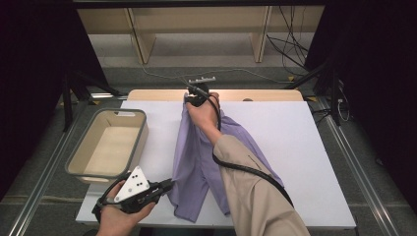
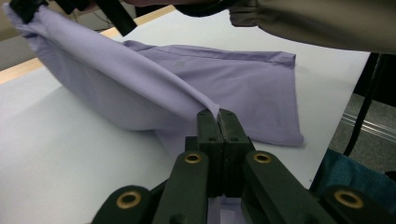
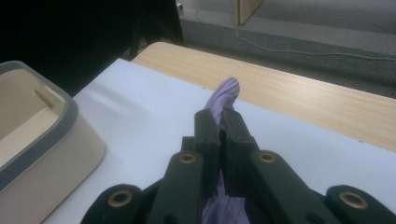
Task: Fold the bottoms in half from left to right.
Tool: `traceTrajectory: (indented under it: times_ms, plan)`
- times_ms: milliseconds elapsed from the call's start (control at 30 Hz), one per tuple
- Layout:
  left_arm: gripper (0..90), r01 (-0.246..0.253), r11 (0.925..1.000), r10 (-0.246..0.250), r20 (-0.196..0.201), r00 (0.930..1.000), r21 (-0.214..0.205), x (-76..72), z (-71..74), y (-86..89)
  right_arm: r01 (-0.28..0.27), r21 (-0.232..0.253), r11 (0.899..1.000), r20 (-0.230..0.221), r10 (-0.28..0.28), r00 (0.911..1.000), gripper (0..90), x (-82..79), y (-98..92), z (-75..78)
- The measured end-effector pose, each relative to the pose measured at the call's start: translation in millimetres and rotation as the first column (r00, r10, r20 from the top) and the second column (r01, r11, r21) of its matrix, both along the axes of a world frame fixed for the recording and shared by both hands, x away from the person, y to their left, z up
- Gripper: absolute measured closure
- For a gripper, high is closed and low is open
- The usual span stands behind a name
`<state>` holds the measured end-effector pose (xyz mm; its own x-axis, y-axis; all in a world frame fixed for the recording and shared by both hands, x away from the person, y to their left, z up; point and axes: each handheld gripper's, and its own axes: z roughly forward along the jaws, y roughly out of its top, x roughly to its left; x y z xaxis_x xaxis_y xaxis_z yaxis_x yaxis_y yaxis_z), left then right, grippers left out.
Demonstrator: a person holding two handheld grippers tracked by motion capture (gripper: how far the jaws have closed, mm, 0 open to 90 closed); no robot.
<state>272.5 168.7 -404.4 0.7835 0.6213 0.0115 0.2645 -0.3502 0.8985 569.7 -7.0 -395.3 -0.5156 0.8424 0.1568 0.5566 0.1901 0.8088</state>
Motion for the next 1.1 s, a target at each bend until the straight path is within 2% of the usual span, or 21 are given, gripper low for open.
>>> traceTrajectory:
  times_ms: [367,700,1100]
  plan:
    - [88.9,0.07,0.9973,-0.07,0.002,0.9975,0.022,16.2,1.7,-29.8,0.044,0.003,0.999,-0.019,-0.044,0.9988,87.1,4.9,-26.3,-3.3]
    - [88.9,0.111,0.9928,-0.11,-0.014,0.9938,0.046,27.7,-1.8,-48.8,0.073,0.0,0.997,-0.041,-0.073,0.9965,87.1,8.7,-51.2,-6.1]
    - [88.9,0.154,0.9854,-0.151,-0.044,0.9876,0.073,39.8,-10.4,-70.0,0.094,-0.016,0.995,-0.059,-0.095,0.9937,87.0,13.5,-72.2,-10.1]
